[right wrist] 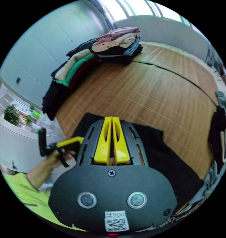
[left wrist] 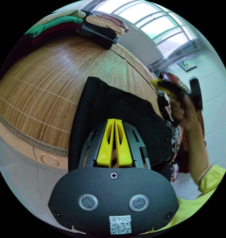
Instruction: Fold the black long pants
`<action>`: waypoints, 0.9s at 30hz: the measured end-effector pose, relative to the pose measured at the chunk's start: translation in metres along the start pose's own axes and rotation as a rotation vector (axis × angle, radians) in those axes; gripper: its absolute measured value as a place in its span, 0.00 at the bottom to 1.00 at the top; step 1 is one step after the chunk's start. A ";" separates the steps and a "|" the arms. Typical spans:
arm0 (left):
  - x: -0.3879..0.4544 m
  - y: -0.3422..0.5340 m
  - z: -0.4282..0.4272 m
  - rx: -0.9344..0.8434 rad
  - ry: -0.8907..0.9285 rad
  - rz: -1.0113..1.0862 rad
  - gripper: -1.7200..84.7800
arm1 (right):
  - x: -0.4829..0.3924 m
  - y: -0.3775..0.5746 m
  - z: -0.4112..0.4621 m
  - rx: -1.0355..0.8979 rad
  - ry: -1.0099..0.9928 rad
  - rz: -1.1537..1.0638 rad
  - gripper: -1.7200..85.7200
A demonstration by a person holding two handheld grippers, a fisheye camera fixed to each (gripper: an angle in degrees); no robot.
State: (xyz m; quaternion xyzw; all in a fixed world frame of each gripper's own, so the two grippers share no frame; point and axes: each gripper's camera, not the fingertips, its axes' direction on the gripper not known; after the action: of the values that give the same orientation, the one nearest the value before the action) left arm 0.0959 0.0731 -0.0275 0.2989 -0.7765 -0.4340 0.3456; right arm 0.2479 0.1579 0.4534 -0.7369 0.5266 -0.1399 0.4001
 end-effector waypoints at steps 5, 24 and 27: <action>0.001 -0.042 -0.036 0.163 -0.024 0.001 0.02 | -0.018 0.177 -0.013 0.004 0.240 0.050 0.01; -0.122 0.105 -0.081 0.202 -0.065 0.042 0.02 | -0.007 0.427 0.007 0.266 0.016 0.325 0.01; -0.123 0.149 -0.055 0.225 -0.039 0.119 0.02 | -0.011 0.445 0.024 0.274 -0.007 0.308 0.01</action>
State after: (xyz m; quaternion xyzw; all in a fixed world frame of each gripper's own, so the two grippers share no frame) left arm 0.1871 0.2076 0.0906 0.2807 -0.8433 -0.3284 0.3197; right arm -0.0369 0.1223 0.1124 -0.5866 0.6077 -0.1447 0.5154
